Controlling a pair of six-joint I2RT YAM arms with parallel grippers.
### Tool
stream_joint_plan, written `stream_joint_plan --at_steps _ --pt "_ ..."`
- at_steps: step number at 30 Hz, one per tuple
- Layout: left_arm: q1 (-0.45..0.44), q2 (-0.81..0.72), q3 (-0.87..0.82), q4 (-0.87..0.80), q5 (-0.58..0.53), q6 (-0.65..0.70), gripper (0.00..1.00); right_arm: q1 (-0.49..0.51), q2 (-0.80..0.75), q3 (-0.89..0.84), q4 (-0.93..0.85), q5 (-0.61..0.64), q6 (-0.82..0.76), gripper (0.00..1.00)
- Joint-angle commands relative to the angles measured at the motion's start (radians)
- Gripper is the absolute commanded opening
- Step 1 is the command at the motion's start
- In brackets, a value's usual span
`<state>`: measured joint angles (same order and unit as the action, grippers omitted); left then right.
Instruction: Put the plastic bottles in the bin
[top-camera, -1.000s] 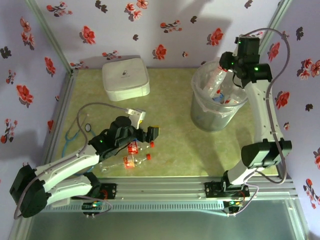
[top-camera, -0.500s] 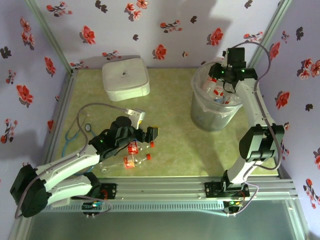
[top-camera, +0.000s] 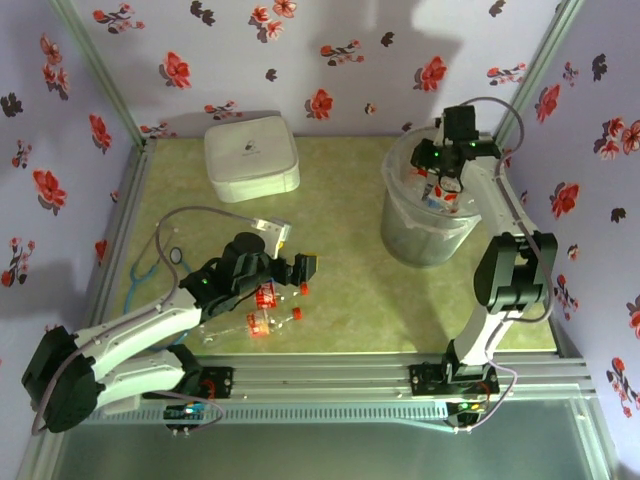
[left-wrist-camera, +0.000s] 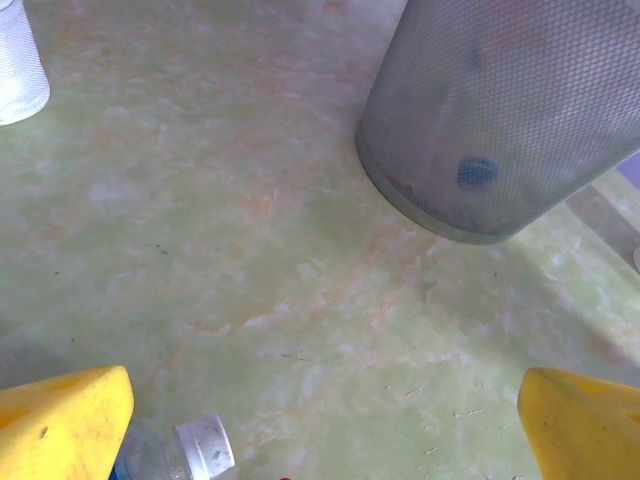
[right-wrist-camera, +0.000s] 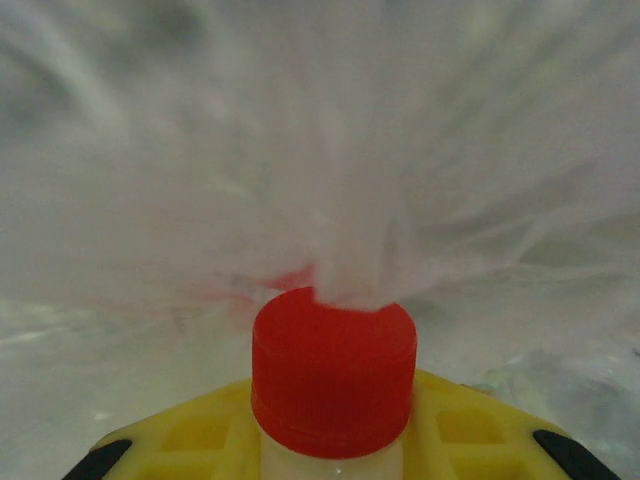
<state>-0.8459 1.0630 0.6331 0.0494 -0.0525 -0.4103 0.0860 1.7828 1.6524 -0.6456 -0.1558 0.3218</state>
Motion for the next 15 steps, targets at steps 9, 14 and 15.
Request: stream_joint_plan --at_steps 9,14,15 --pt "0.008 0.009 0.021 -0.019 -0.017 -0.008 0.99 0.006 -0.026 0.099 -0.222 0.049 0.000 0.50" --pt "0.009 0.009 0.026 -0.034 -0.019 -0.005 0.99 0.003 -0.059 0.193 -0.302 0.104 -0.032 0.65" --pt "0.008 0.006 0.029 -0.045 -0.023 -0.004 0.99 0.001 -0.069 0.210 -0.317 0.120 -0.040 0.69"
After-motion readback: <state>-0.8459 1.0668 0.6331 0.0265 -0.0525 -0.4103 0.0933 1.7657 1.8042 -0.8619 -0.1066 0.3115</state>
